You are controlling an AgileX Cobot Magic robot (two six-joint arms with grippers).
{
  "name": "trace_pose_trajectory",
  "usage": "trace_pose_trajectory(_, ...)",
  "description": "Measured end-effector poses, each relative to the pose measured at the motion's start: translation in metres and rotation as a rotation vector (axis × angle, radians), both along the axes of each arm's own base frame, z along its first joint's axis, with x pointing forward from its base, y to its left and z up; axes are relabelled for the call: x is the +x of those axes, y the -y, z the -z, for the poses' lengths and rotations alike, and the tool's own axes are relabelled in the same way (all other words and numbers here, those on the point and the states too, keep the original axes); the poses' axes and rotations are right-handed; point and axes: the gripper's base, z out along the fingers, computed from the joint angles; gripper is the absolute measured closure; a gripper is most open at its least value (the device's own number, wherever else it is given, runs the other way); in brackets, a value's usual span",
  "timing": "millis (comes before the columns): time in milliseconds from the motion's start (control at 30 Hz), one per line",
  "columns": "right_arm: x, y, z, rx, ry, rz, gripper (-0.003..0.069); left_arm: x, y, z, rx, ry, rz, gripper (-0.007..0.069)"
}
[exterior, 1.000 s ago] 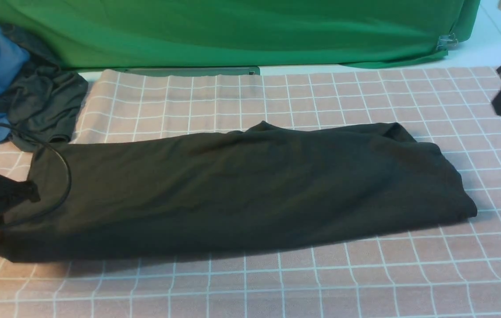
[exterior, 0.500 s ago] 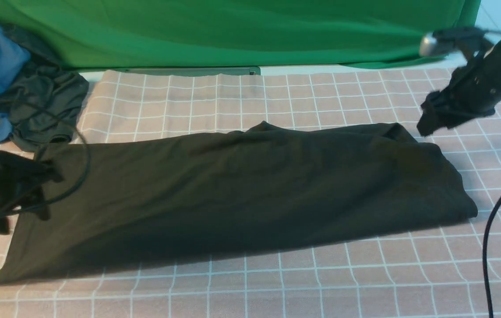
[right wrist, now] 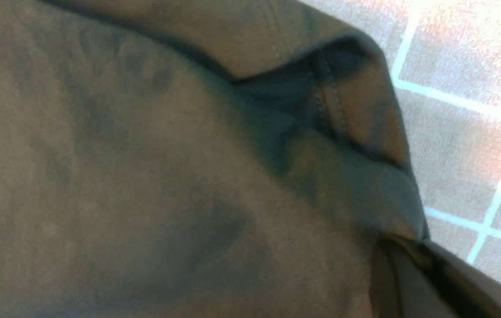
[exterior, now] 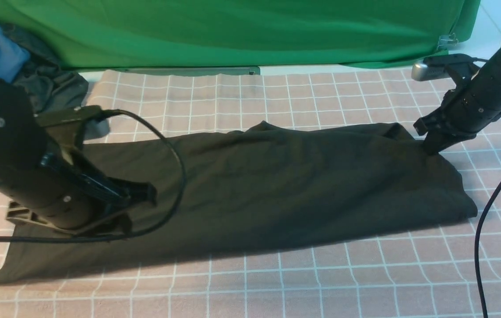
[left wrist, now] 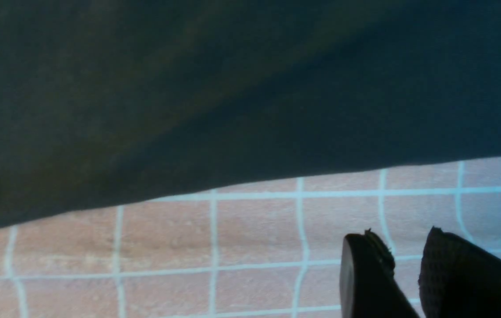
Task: Fold a long-sleeved shirt over a pink coffee tablecloth.
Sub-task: 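Pull the folded dark garment lengthwise by its ends to straighten it flat on the table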
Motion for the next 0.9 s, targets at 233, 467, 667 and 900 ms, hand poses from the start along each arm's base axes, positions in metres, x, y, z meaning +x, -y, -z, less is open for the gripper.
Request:
trace_pose_trajectory(233, -0.001, 0.000, -0.032, -0.008, 0.085, -0.022, 0.0614, 0.001, 0.003, 0.000, 0.001, 0.018, 0.012, 0.0416)
trace_pose_trajectory(467, 0.007, 0.000, -0.076, -0.005, 0.273, 0.007, 0.0613, 0.001, 0.003, -0.001, 0.001, 0.021, 0.013, 0.0416)
trace_pose_trajectory(667, 0.018, 0.001, -0.052, 0.003, 0.254, 0.047, 0.0587, 0.001, 0.003, -0.001, 0.001, 0.019, 0.013, 0.0415)
trace_pose_trajectory(900, 0.034, 0.003, -0.013, -0.003, 0.245, 0.097, 0.0413, 0.001, 0.003, -0.001, 0.001, 0.019, 0.013, 0.0414)
